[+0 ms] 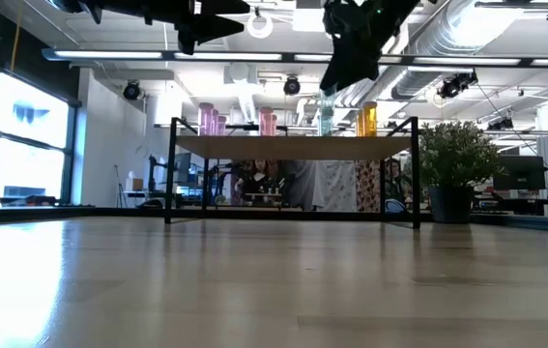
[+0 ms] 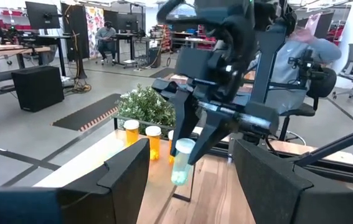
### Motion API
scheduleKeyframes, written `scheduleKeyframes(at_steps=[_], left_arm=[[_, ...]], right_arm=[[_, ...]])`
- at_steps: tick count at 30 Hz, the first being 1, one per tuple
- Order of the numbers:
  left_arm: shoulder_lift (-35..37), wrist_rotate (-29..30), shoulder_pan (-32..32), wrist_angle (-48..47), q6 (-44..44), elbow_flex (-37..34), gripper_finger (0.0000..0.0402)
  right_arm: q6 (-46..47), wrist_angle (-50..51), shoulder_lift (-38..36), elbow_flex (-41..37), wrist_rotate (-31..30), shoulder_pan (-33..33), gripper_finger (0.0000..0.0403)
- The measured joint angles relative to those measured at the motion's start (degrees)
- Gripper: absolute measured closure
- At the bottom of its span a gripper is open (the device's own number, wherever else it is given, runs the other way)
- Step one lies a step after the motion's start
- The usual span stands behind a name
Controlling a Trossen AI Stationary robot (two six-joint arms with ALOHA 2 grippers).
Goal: Pick and place medicine bottles onto shelf by color
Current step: Put the blue pill bottle aligned with the other blue pill bottles on the shelf
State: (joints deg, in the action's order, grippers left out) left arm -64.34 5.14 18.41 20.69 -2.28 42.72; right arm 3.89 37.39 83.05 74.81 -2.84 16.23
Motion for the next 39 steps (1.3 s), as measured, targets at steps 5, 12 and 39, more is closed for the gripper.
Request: scheduleKeyframes(at_steps=[5, 12, 39], left_arm=[[0.00, 0.01, 0.00, -0.17, 0.00, 0.00, 0.0179], [0.00, -0.01, 0.00, -0.35, 0.02, 0.00, 0.0179], [0.00, -0.01, 0.00, -0.35, 0.00, 0.00, 0.0179]], right_arm=[[0.06, 0.15, 1.48, 0.00, -0.19, 0.66, 0.0297], [-0.31, -0.11, 2.68, 0.00, -1.21, 0.66, 0.0297], [-2.43, -0.59, 4.01, 0.00, -4.65, 0.79, 0.0297]])
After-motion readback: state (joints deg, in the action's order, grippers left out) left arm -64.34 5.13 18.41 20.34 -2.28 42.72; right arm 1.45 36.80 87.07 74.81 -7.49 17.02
